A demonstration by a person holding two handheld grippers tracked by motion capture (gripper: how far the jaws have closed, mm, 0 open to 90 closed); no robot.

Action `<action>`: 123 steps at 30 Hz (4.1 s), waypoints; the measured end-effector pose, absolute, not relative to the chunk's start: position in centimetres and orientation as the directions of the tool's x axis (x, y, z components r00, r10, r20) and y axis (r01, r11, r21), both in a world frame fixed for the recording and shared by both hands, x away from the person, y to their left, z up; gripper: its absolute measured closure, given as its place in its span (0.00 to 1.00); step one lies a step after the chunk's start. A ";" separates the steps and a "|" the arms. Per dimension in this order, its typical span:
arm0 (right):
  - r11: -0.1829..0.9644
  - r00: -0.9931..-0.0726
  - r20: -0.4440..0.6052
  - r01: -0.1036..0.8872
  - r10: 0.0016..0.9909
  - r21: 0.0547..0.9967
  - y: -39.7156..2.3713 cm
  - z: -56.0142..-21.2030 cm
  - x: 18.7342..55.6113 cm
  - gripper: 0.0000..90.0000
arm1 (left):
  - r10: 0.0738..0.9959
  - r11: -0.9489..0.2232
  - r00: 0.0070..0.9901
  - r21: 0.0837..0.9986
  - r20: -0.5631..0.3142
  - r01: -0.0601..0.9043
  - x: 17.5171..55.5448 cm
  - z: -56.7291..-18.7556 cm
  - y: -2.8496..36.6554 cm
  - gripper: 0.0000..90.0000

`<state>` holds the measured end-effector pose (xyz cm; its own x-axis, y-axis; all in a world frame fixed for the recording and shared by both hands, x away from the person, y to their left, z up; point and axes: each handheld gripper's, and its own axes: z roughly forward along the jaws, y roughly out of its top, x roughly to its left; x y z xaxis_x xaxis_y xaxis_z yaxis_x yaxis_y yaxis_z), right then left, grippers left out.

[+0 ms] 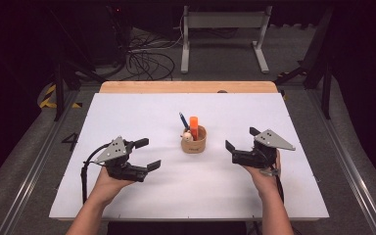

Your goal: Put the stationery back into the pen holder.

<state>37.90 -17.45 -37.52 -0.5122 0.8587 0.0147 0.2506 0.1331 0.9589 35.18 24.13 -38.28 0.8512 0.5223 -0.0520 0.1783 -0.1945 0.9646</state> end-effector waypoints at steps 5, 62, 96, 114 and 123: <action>0.149 -0.419 -0.007 0.307 0.908 0.940 -19.0 -37.8 37.8 0.11 | 0.522 -0.196 0.852 0.965 -0.050 0.176 35.2 -38.3 24.1 0.14; 0.225 -0.286 -0.031 0.678 0.958 0.700 -22.7 -42.2 37.1 0.57 | 0.520 -0.197 0.852 0.965 -0.049 0.176 35.0 -38.2 23.9 0.14; 0.211 -0.267 -0.025 0.694 0.963 0.688 -22.9 -42.8 36.2 0.65 | 0.520 -0.202 0.853 0.962 -0.052 0.182 35.0 -38.3 23.8 0.14; 0.222 -0.283 -0.027 0.684 0.959 0.695 -23.1 -42.8 36.2 0.75 | 0.518 -0.206 0.854 0.961 -0.052 0.184 35.1 -38.5 23.6 0.14; 0.267 -0.335 -0.064 0.608 0.940 0.747 -22.1 -42.0 36.1 0.75 | 0.519 -0.205 0.853 0.962 -0.051 0.182 35.1 -38.5 23.7 0.14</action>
